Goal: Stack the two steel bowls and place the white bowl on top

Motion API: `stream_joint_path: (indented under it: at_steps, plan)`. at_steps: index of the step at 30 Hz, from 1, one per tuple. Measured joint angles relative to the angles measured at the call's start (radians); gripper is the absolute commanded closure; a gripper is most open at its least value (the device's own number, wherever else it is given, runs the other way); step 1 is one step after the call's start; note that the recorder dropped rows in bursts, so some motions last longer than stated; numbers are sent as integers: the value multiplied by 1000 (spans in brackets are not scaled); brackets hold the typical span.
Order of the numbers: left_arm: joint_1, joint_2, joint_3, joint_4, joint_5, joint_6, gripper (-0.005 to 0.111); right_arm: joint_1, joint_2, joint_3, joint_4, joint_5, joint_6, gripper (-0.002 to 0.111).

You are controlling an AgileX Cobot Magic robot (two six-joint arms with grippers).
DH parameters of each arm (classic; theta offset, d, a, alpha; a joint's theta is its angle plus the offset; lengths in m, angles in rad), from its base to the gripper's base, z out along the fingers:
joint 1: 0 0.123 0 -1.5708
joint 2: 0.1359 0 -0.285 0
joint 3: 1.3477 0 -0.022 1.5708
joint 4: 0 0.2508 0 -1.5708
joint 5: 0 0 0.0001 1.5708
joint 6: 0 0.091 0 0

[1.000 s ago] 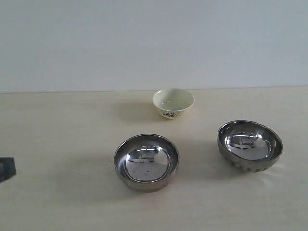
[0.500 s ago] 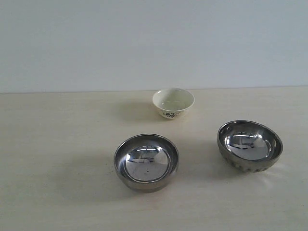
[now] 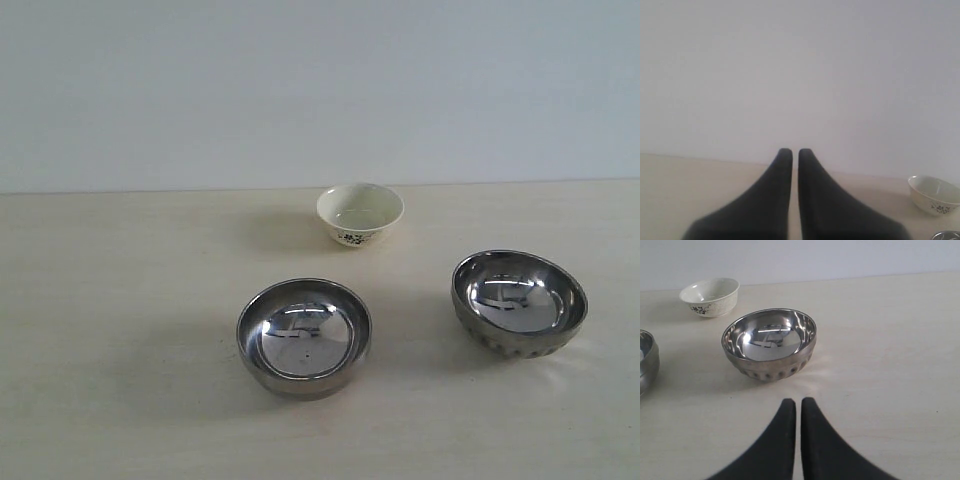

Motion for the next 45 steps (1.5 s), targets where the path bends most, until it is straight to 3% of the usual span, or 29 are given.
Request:
stream_joint_path:
  at_steps: [4,11,15,21,40,45]
  plan:
    - [0,0,0,12,21,0,103,0,0,0,0,0,0,108]
    - [0,0,0,337,224,-164,103,0,0,0,0,0,0,108]
    - [0,0,0,412,286,-285,103,0,0,0,0,0,0,108]
    - [0,0,0,417,374,-315,103,0,0,0,0,0,0,108]
    - [0,0,0,415,383,-315,103,0,0,0,0,0,0,108]
    - [30,0,0,413,383,-315,103,0,0,0,0,0,0,108]
